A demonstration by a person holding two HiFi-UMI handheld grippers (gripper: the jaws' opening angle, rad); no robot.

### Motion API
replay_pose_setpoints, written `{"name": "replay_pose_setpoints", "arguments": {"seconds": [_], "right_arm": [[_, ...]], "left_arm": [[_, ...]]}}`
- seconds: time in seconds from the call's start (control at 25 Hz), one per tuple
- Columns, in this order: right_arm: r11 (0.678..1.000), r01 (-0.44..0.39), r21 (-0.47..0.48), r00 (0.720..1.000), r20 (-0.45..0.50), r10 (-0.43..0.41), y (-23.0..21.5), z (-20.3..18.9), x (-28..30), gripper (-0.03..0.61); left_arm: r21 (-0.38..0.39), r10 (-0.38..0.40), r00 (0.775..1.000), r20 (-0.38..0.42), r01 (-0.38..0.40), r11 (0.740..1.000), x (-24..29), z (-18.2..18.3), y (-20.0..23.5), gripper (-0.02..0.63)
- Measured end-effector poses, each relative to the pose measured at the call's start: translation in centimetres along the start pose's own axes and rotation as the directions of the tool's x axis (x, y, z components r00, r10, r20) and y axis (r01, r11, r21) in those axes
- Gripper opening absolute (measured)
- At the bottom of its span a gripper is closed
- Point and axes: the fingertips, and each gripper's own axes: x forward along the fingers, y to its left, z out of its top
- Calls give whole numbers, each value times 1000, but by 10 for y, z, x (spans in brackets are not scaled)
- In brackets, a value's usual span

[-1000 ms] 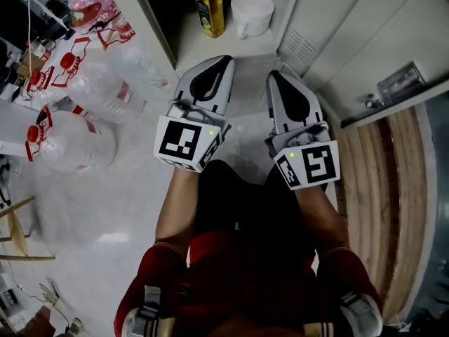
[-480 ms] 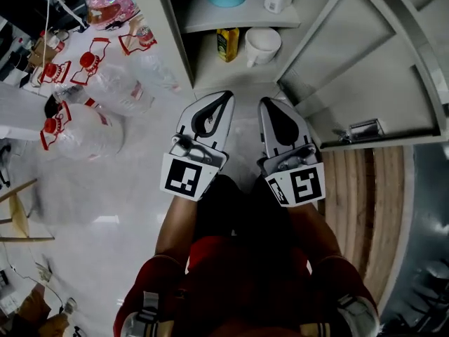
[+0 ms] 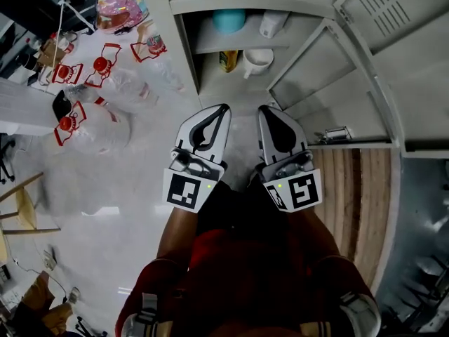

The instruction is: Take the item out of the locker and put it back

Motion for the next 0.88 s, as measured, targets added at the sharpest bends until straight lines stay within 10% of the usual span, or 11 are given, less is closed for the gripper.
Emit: {"name": "replay_pose_setpoints", "arguments": {"seconds": [0.88], "right_arm": [[999, -24, 27, 1000, -1, 24, 48, 206, -16, 0]], "left_arm": [[17, -6, 998, -57, 7, 1000, -22, 206, -25, 6]]}}
